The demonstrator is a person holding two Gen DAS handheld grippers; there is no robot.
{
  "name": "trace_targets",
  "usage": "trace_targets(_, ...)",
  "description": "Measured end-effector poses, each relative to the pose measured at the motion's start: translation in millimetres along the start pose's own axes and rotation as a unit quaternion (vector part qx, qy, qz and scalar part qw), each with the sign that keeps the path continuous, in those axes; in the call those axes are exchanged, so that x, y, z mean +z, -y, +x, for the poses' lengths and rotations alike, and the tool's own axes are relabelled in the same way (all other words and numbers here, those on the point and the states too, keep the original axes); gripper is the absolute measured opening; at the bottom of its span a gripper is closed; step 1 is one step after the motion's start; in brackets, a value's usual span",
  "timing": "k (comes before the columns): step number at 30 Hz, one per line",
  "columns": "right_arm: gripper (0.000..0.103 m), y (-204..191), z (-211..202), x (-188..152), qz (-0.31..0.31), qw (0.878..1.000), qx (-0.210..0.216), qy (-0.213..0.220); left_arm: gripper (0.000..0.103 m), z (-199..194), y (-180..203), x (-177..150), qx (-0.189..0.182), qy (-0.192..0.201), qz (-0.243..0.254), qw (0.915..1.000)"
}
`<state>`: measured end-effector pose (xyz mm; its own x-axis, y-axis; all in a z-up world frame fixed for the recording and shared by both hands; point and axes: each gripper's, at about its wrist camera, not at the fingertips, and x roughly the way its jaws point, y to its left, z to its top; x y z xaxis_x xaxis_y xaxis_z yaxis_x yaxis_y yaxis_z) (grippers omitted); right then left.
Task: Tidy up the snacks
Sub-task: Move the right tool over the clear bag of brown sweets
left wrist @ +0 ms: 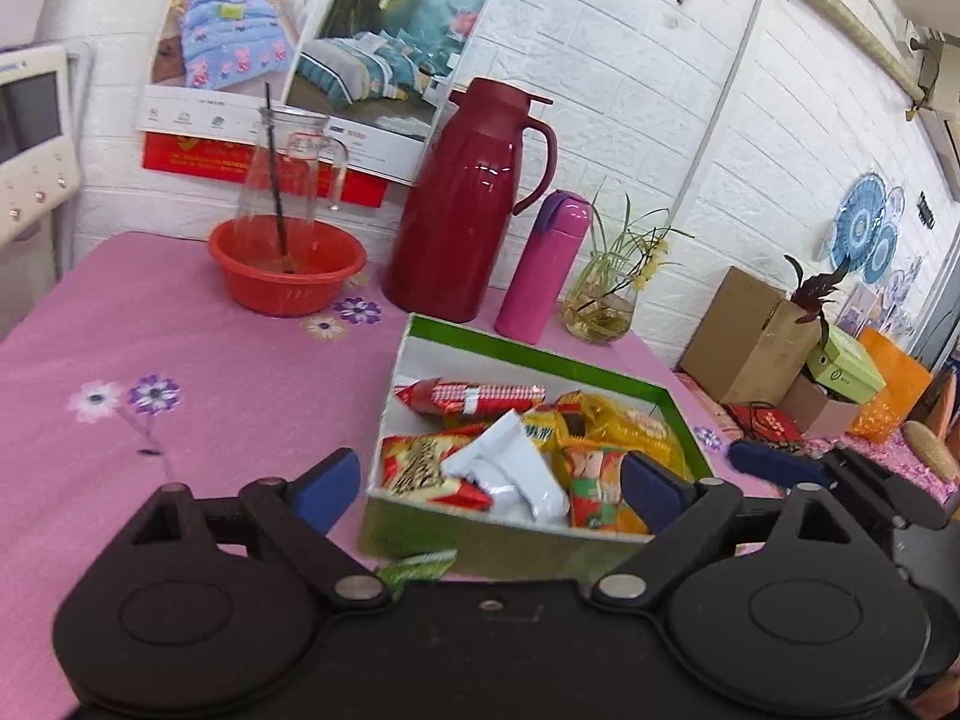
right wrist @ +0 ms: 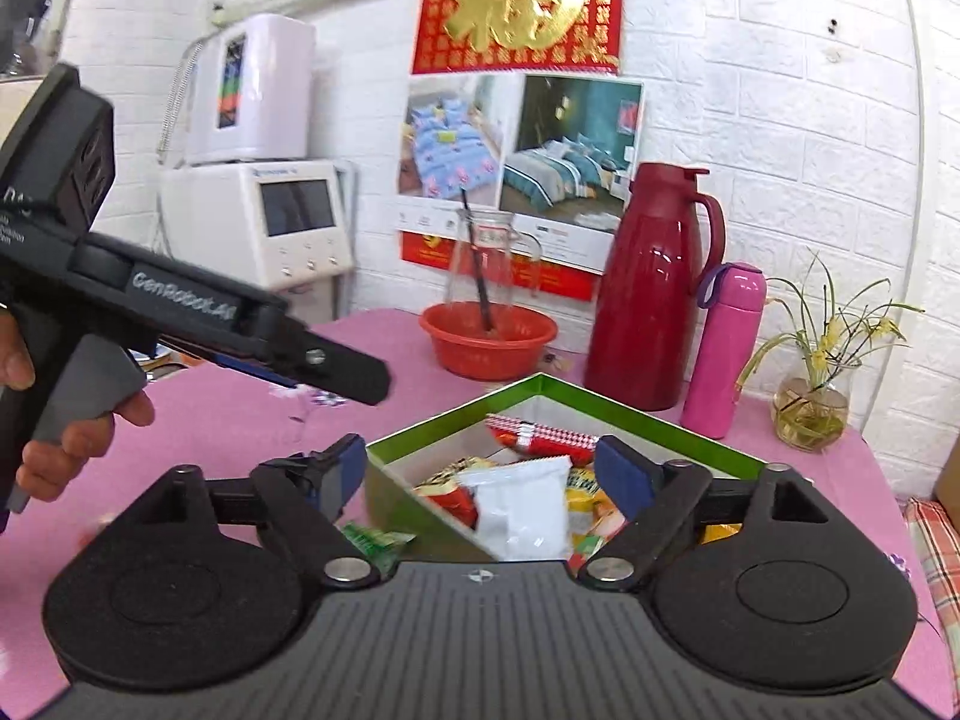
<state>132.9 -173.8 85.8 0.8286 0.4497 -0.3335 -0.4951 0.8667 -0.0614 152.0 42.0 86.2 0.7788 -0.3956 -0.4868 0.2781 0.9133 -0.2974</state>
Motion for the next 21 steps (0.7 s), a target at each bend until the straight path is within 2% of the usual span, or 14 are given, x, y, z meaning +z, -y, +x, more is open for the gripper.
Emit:
trace_targets(3, 0.103, -6, -24, -6, -0.004, 1.000, 0.002, 0.006, 0.103, -25, 0, -17, 0.012, -0.001, 0.008, 0.9999)
trace_targets(7, 0.103, -12, -51, -19, 0.010, 1.000, 0.016, 0.013, 0.103, -56, -10, -46, 0.018, -0.004, 0.004, 0.9998)
trace_targets(10, 0.103, -19, -66, -34, 0.021, 0.999, 0.029, 0.011, 0.103, -74, -21, -70, 0.037, -0.009, -0.008, 0.9993)
trace_targets(18, 0.103, -48, -69, -67, 0.039, 0.996, 0.077, -0.023, 0.103, -96, -53, -130, 0.084, -0.032, -0.064, 0.9938)
trace_targets(21, 0.103, -61, -59, -77, 0.040, 0.993, 0.099, -0.046, 0.103, -100, -56, -139, 0.075, -0.028, -0.082, 0.9934)
